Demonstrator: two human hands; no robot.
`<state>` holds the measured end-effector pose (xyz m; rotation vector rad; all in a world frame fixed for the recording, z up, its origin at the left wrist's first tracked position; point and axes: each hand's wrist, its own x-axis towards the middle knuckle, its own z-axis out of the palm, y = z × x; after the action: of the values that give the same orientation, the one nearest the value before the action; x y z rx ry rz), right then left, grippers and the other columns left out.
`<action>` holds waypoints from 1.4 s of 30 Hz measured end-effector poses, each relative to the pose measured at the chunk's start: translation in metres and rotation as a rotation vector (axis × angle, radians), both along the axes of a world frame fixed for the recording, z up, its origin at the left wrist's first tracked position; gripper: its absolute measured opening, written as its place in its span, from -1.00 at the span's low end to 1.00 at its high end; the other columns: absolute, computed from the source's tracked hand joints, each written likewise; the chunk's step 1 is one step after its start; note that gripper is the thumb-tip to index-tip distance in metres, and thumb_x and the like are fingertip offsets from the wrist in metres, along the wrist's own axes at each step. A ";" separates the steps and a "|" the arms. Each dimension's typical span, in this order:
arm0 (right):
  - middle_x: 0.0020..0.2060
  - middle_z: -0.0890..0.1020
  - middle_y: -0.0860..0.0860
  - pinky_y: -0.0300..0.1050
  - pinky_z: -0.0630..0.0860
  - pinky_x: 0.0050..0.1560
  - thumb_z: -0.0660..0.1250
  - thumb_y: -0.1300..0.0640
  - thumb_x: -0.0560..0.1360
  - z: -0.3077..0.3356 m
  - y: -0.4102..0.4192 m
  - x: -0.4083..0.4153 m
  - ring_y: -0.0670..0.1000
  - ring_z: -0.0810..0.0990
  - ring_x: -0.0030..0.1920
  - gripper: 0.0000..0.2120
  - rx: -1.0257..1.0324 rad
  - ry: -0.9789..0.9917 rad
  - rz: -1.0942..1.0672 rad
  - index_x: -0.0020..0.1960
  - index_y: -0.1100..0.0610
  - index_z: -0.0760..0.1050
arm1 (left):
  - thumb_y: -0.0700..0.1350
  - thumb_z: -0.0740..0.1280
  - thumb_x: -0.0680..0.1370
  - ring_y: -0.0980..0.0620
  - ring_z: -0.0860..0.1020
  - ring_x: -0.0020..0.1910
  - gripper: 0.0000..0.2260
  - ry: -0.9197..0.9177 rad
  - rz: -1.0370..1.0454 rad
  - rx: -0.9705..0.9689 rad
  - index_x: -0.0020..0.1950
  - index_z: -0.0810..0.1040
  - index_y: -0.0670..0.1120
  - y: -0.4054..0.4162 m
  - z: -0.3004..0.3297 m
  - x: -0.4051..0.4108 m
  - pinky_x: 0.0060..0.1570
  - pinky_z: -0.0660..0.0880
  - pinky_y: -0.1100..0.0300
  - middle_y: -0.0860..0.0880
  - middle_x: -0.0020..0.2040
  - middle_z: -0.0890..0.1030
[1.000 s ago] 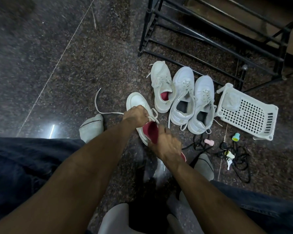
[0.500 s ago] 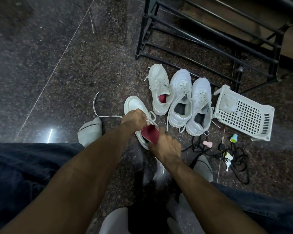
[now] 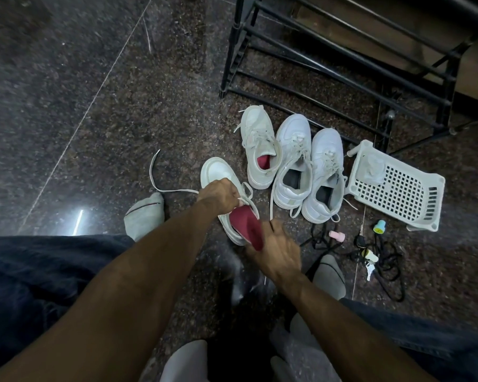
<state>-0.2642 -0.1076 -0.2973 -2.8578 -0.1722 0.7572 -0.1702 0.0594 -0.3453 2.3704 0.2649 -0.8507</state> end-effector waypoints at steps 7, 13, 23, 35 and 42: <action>0.14 0.54 0.06 -0.02 0.49 0.00 0.29 -0.12 0.50 -0.017 0.035 0.027 0.15 0.57 0.10 -0.61 0.041 -0.075 0.001 0.25 0.06 0.44 | 0.04 0.43 0.47 -0.04 0.58 0.03 -0.82 -0.004 -0.001 0.016 -0.02 0.67 -0.02 0.001 0.001 -0.002 0.02 0.53 0.12 0.01 -0.01 0.64; 0.16 0.50 0.04 0.02 0.52 0.00 0.19 -0.19 0.53 -0.017 0.025 0.026 0.10 0.45 0.20 -0.58 -0.034 -0.097 0.217 0.23 0.08 0.44 | 0.03 0.44 0.45 -0.04 0.59 0.06 -0.83 0.012 0.032 -0.007 -0.04 0.66 -0.01 0.000 -0.003 0.000 0.06 0.54 0.11 -0.01 0.02 0.65; 0.36 0.38 -0.06 0.02 0.50 0.07 0.25 -0.04 0.57 -0.020 -0.008 0.021 0.11 0.46 0.25 -0.75 0.104 0.010 0.290 0.19 -0.04 0.58 | -0.01 0.43 0.45 -0.07 0.60 0.04 -0.78 0.025 0.034 -0.003 0.04 0.64 -0.07 -0.001 -0.002 0.000 0.08 0.56 0.02 -0.05 0.02 0.66; 0.17 0.61 0.00 0.01 0.52 0.00 0.22 0.01 0.56 -0.029 -0.001 0.034 0.17 0.60 0.11 -0.76 0.092 0.128 0.342 0.18 -0.10 0.54 | 0.03 0.43 0.44 -0.07 0.60 0.07 -0.72 0.026 0.054 0.023 0.10 0.62 -0.05 -0.001 -0.009 0.001 0.11 0.55 0.03 -0.04 0.07 0.65; 0.22 0.57 0.14 -0.02 0.47 0.08 0.24 0.09 0.51 -0.017 0.009 0.060 0.21 0.55 0.20 -0.63 -0.154 0.383 0.627 0.31 -0.01 0.41 | 0.01 0.41 0.45 -0.04 0.60 0.05 -0.80 0.014 0.026 0.041 0.05 0.66 0.03 -0.001 -0.008 0.000 0.11 0.55 0.03 0.00 0.06 0.66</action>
<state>-0.2046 -0.0984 -0.3141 -2.7222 -1.0173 1.4613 -0.1698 0.0582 -0.3530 2.3942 0.3206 -0.8577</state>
